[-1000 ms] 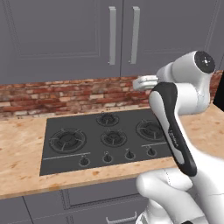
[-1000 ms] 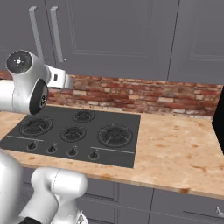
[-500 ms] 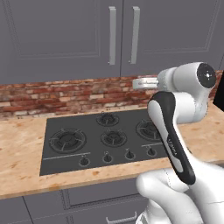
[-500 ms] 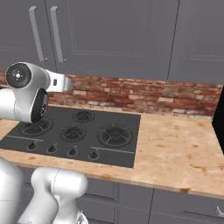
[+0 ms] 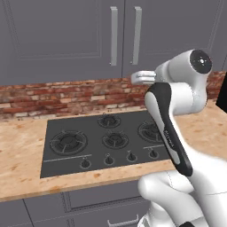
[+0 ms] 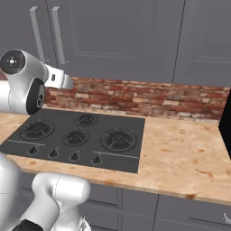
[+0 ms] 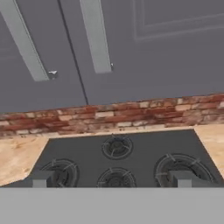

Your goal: Open the cabinet. Pick the spray and place it next to the sink. Then close the cabinet.

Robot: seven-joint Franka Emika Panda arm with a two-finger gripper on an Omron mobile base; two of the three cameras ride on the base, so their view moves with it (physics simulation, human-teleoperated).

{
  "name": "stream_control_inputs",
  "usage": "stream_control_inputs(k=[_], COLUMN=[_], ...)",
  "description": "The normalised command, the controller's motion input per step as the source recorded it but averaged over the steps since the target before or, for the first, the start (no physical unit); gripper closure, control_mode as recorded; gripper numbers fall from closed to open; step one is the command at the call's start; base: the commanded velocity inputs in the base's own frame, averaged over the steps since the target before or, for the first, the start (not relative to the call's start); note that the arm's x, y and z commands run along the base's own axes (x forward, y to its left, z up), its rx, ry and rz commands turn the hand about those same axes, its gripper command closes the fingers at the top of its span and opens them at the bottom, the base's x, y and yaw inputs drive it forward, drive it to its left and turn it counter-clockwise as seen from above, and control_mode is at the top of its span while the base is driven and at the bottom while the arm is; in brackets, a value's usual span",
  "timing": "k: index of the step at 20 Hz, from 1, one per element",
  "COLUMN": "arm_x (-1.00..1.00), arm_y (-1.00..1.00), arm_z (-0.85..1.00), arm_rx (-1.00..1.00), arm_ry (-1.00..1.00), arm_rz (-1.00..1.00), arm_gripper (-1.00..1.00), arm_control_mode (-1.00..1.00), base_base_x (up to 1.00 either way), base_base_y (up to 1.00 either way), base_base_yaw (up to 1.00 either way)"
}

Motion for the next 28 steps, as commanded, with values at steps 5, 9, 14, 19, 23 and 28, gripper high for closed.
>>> stream_control_inputs(k=[5, 9, 14, 19, 23, 28], arm_x=[0.0, 0.0, 0.0, 0.07, 0.0, 0.0], arm_y=[-0.16, -0.17, -0.06, 0.05, 0.0, 0.01], arm_z=[0.23, 0.01, -0.03, 0.0, 0.08, 0.19], arm_rx=[0.0, 0.0, 0.0, 0.0, 0.0, 0.0], arm_ry=[0.17, 0.02, -0.03, -0.09, -0.15, -0.05], arm_rz=[-0.05, 0.0, 0.0, 0.0, 0.0, 0.0], arm_gripper=[-1.0, -1.0, -1.0, -1.0, -1.0, -1.0], arm_control_mode=[-1.0, -1.0, -1.0, -1.0, -1.0, -1.0], base_base_x=[0.0, 0.0, 0.0, 0.0, 0.0, 0.0], base_base_y=[0.0, 0.0, 0.0, 0.0, 0.0, 0.0], base_base_yaw=[0.0, 0.0, 0.0, 0.0, 0.0, 0.0])
